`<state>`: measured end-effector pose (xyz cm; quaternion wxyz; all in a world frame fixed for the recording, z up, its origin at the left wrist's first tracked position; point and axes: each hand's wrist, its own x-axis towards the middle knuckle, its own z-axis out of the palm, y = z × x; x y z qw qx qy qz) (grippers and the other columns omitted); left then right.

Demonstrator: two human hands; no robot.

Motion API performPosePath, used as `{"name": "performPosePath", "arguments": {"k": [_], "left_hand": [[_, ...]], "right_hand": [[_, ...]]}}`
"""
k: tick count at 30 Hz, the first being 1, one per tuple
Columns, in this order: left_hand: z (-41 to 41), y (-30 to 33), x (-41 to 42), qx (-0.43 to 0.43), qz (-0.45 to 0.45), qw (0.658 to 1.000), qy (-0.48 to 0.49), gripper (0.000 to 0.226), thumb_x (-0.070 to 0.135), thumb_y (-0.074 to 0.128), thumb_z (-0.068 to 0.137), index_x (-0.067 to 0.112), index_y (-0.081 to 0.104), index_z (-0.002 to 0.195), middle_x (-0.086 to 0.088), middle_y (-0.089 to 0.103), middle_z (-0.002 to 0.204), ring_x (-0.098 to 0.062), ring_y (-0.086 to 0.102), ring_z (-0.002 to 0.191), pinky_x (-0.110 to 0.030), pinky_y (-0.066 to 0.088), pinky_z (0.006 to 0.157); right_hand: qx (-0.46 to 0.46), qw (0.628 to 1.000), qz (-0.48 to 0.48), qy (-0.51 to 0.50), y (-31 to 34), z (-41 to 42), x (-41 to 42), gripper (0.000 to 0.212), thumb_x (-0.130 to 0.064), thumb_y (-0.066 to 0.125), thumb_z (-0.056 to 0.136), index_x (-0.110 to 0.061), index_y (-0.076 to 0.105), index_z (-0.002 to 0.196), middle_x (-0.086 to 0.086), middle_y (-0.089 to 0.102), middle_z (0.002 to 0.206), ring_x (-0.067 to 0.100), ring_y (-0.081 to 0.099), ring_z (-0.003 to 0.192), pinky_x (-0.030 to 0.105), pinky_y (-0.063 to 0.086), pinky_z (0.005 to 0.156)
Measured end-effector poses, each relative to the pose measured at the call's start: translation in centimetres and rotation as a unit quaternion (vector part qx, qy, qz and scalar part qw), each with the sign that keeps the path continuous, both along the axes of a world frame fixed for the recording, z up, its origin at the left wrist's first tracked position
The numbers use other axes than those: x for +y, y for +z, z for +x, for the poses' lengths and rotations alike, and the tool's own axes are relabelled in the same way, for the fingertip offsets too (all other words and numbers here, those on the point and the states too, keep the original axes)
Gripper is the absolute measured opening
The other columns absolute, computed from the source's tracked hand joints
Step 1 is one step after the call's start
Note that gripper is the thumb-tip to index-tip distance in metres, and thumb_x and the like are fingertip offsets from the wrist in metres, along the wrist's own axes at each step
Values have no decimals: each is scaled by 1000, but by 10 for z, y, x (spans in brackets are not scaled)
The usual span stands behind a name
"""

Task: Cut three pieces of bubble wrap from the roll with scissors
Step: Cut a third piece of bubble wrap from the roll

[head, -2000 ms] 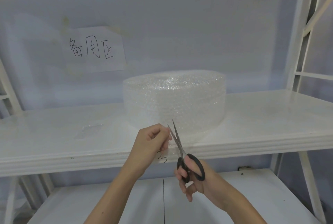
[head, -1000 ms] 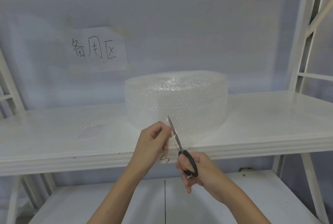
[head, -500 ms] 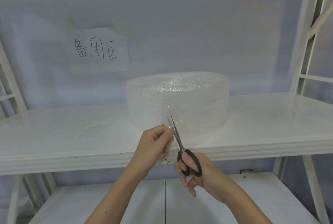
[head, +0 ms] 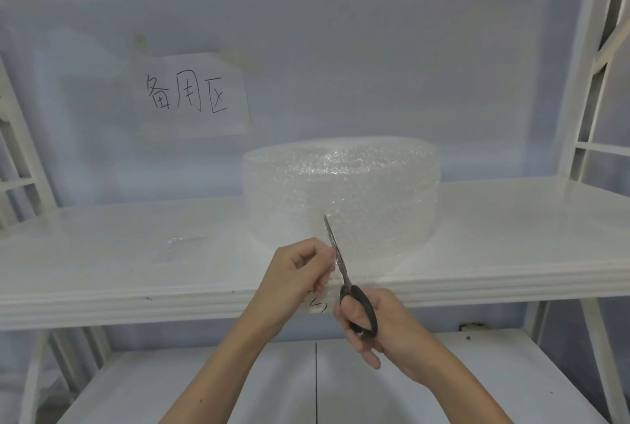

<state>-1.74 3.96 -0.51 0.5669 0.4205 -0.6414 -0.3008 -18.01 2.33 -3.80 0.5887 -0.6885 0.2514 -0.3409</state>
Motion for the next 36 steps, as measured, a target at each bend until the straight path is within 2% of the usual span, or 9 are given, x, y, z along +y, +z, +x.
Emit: {"name": "performPosePath", "arguments": {"k": [3,5,10,13,16,21,25,31,36], "left_hand": [[0,2,-2,14,4,1000,-4,33,38,58,85,16,54,61,-2,49,57,-15,44,50,-22,40,51],[-1,3,-2,31,10,999,-5,37,46,55,83,15,55,62,-6,49,58,-18,44,51,-27,41,50],[-5,0,-5,49,20,998,45,40,17,56,96,19,56,56,7,50,53,-13,44,48,-29,42,51],[-3,1,-4,68,18,996,49,41,13,54,96,19,55,55,4,47,53,-14,42,47,-29,41,48],[-2,2,-4,74,8,996,48,45,11,53,97,21,54,53,4,46,53,-13,41,46,-24,41,47],[-2,0,-2,55,3,998,37,46,8,53,97,21,55,52,6,47,50,-10,41,45,-17,39,48],[-2,0,-1,42,1,999,26,43,10,55,97,17,55,55,5,47,51,-9,41,47,-16,38,50],[-4,-1,1,34,1,999,16,35,25,57,88,19,56,54,1,49,53,-11,43,50,-20,40,53],[-3,-1,3,24,-1,1000,20,47,8,54,97,20,54,52,7,48,51,-8,42,49,-16,39,52]], "right_hand": [[1,1000,20,-8,0,-1,1,40,-46,59,81,-9,52,66,3,50,44,14,38,28,19,31,36],[10,1000,22,-14,1,-1,2,41,-46,59,84,-9,52,66,4,50,44,16,38,29,18,30,35],[5,999,30,10,0,-5,3,45,-52,62,80,-11,54,65,3,49,58,19,42,42,21,34,32],[-15,998,47,45,-3,-9,6,39,-53,63,75,-18,54,59,1,49,70,18,47,49,21,36,32],[-13,997,58,54,-6,-11,9,39,-54,64,71,-20,55,56,0,52,69,19,48,49,21,36,32],[-33,996,55,64,-4,-9,8,56,-71,72,61,-18,53,61,0,51,71,19,47,50,21,37,32],[-46,995,50,71,4,-4,6,58,-72,69,63,-17,51,63,-1,51,70,17,46,49,21,37,33],[-57,997,33,48,8,6,4,63,-74,69,61,-14,50,66,0,48,68,17,45,47,21,36,34],[-41,999,21,15,8,7,4,63,-70,65,68,-9,51,69,3,48,53,16,40,35,20,34,34]]}}
